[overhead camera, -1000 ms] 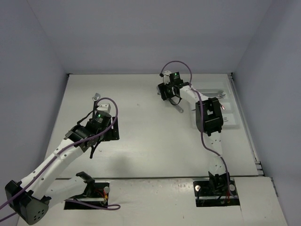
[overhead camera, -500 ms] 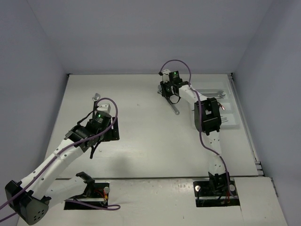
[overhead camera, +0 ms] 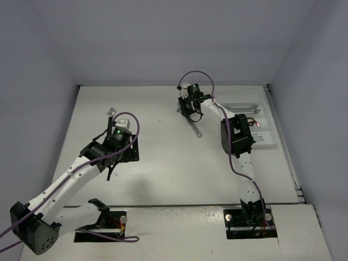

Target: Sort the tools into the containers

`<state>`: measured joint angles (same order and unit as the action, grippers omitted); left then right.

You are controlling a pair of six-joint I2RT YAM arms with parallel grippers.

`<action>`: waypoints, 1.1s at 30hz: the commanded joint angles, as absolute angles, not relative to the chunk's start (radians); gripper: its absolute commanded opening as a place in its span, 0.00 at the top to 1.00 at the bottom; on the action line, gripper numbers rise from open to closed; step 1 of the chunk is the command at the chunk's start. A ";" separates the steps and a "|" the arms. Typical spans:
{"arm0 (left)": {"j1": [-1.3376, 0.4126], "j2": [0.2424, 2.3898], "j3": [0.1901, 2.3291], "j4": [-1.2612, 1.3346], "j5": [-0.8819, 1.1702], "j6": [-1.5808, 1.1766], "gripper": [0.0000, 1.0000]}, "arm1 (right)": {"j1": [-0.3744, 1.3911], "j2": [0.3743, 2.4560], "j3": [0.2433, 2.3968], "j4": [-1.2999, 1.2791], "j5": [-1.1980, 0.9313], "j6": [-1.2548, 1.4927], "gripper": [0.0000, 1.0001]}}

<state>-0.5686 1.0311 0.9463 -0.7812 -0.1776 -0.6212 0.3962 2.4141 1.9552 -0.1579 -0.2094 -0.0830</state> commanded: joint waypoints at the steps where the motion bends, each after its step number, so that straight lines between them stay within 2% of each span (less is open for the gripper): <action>1: -0.571 1.031 1.001 -0.767 -0.204 -0.614 0.34 | 0.385 2.267 2.050 -0.126 -0.168 -0.034 1.00; 17: -0.571 0.986 0.971 -0.770 -0.216 -0.624 0.34 | 0.303 2.143 2.018 0.008 -0.092 0.131 1.00; 33: -0.571 0.983 0.969 -0.769 -0.215 -0.623 0.34 | 0.001 2.021 1.740 0.308 -0.044 0.737 1.00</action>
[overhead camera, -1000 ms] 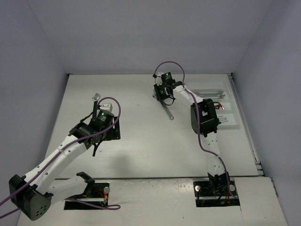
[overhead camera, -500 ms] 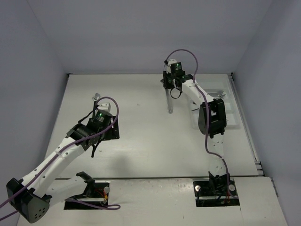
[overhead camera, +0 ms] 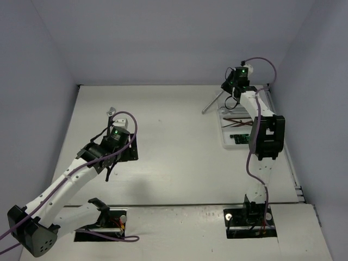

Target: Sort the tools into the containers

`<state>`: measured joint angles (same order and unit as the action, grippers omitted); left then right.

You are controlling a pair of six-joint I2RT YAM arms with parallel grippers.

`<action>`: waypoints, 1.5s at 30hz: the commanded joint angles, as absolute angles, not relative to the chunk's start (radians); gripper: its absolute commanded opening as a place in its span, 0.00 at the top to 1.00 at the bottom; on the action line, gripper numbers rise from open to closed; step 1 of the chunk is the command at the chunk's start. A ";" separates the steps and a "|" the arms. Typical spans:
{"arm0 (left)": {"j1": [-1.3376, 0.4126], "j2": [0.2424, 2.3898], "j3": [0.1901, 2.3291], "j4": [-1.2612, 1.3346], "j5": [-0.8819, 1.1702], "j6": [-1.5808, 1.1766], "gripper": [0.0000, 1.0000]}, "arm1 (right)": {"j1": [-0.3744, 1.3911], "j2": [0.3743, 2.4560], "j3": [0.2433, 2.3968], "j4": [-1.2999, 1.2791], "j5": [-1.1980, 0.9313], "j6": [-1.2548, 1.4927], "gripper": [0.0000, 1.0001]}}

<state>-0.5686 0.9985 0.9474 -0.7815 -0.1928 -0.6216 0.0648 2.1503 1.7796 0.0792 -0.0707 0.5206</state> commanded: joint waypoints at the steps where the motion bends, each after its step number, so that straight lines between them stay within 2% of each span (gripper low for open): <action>1: -0.571 0.984 0.969 -0.769 -0.215 -0.624 0.34 | -0.023 2.020 1.725 0.325 -0.049 0.764 1.00; 9: -0.571 1.008 0.981 -0.769 -0.207 -0.624 0.34 | -0.136 2.069 1.681 0.428 -0.109 0.945 1.00; 17: -0.571 1.037 0.993 -0.769 -0.208 -0.627 0.34 | -0.120 2.108 1.736 0.293 -0.193 0.759 0.99; 18: -0.571 1.044 0.996 -0.768 -0.207 -0.625 0.34 | -0.114 2.110 1.726 0.291 -0.209 0.738 0.96; 21: -0.571 1.065 1.011 -0.762 -0.206 -0.616 0.34 | -0.083 2.120 1.704 0.286 -0.285 0.635 0.73; 24: -0.571 1.082 1.025 -0.756 -0.202 -0.605 0.34 | -0.006 2.111 1.687 0.282 -0.349 0.497 0.55; 27: -0.571 1.100 1.039 -0.755 -0.199 -0.596 0.34 | 0.079 2.085 1.690 0.223 -0.274 0.213 0.53; 31: -0.571 1.112 1.044 -0.753 -0.187 -0.590 0.34 | 0.154 2.105 1.716 0.167 -0.222 0.064 0.58; 32: -0.571 1.112 1.043 -0.753 -0.185 -0.589 0.34 | 0.157 2.111 1.723 0.159 -0.233 0.061 0.64; 34: -0.571 1.108 1.039 -0.755 -0.181 -0.590 0.34 | 0.158 2.124 1.734 0.156 -0.288 0.064 0.87; 36: -0.571 1.103 1.034 -0.754 -0.183 -0.593 0.34 | 0.159 2.147 1.748 0.151 -0.319 0.078 0.98; 45: -0.571 1.077 1.014 -0.756 -0.188 -0.604 0.33 | 0.160 2.235 1.782 0.119 -0.321 0.113 0.99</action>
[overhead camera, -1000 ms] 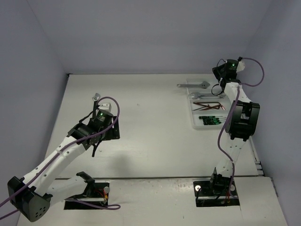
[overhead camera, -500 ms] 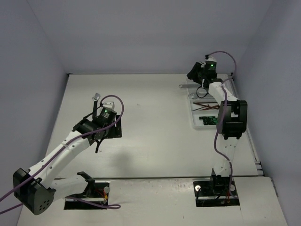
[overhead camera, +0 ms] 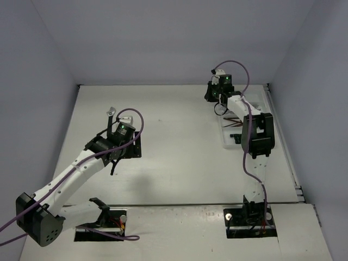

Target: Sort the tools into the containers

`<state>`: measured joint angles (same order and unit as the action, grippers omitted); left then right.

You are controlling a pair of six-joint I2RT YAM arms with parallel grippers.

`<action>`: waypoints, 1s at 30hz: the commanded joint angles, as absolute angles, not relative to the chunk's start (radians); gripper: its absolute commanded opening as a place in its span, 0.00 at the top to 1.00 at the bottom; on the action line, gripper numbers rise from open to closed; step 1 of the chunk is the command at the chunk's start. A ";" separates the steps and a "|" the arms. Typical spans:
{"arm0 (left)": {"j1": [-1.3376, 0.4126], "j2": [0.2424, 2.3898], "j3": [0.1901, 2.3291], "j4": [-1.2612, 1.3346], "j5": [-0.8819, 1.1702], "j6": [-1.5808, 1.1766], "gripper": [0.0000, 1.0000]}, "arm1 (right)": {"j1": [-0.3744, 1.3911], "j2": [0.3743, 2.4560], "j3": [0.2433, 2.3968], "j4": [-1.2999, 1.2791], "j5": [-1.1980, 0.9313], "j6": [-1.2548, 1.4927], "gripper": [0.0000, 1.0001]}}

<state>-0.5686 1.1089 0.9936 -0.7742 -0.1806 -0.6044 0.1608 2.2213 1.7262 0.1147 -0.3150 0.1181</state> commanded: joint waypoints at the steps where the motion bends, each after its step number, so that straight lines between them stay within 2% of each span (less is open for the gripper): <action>1: -0.571 1.076 1.013 -0.756 -0.189 -0.605 0.33 | 0.160 2.244 1.788 0.115 -0.321 0.114 0.99; 6: -0.571 1.075 1.012 -0.756 -0.189 -0.612 0.34 | 0.159 2.267 1.808 0.101 -0.305 0.110 0.99; 14: -0.571 1.077 1.011 -0.755 -0.189 -0.619 0.34 | 0.125 2.237 1.801 0.104 -0.163 0.099 0.99; 25: -0.571 1.094 1.016 -0.754 -0.202 -0.614 0.34 | 0.034 2.264 1.901 0.106 -0.251 0.177 0.98; 30: -0.570 1.112 1.029 -0.755 -0.233 -0.607 0.34 | 0.050 2.229 1.896 0.106 -0.294 0.186 0.91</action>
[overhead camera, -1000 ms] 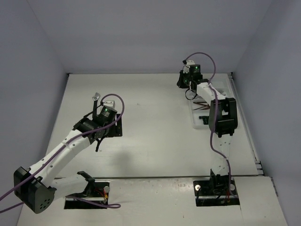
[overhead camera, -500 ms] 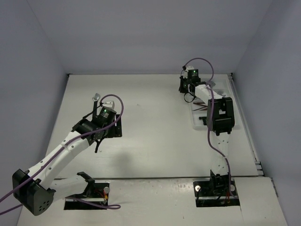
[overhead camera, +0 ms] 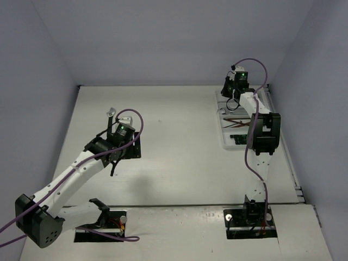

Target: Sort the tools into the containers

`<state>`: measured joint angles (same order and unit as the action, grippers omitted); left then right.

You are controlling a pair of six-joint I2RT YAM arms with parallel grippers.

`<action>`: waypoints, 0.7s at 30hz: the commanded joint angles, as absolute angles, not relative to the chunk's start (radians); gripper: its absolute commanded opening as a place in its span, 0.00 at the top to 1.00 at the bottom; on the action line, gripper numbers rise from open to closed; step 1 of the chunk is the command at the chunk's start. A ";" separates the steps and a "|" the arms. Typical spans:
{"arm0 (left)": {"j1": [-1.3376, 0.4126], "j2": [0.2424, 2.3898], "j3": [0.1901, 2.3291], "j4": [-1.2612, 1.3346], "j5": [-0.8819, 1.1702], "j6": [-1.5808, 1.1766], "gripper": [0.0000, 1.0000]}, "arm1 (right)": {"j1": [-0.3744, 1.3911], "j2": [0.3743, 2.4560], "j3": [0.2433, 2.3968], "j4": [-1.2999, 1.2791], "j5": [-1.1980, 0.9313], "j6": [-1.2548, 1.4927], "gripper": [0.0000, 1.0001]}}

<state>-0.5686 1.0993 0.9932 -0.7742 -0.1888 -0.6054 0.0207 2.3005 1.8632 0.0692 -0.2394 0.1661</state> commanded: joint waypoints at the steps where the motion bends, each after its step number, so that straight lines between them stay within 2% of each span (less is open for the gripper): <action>1: -0.569 1.125 1.039 -0.757 -0.244 -0.603 0.34 | 0.055 2.208 1.881 0.107 -0.305 0.191 0.88; 6: -0.487 1.245 1.115 -0.756 -0.294 -0.546 0.34 | 0.097 2.082 1.799 0.108 -0.342 0.197 0.73; 11: -0.245 1.438 1.245 -0.698 -0.177 -0.433 0.33 | 0.129 1.952 1.650 0.119 -0.392 0.234 0.71; 15: -0.145 1.614 1.378 -0.654 -0.168 -0.336 0.33 | 0.145 1.838 1.468 0.148 -0.422 0.279 0.69; 16: -0.113 1.690 1.432 -0.656 -0.164 -0.301 0.33 | 0.150 1.798 1.401 0.163 -0.426 0.293 0.61; 17: -0.098 1.748 1.477 -0.658 -0.143 -0.274 0.33 | 0.151 1.766 1.356 0.169 -0.437 0.305 0.57; 19: -0.057 1.824 1.536 -0.657 -0.115 -0.239 0.33 | 0.155 1.717 1.298 0.173 -0.442 0.317 0.49; 21: -0.031 1.878 1.585 -0.656 -0.107 -0.218 0.33 | 0.161 1.674 1.258 0.176 -0.433 0.316 0.46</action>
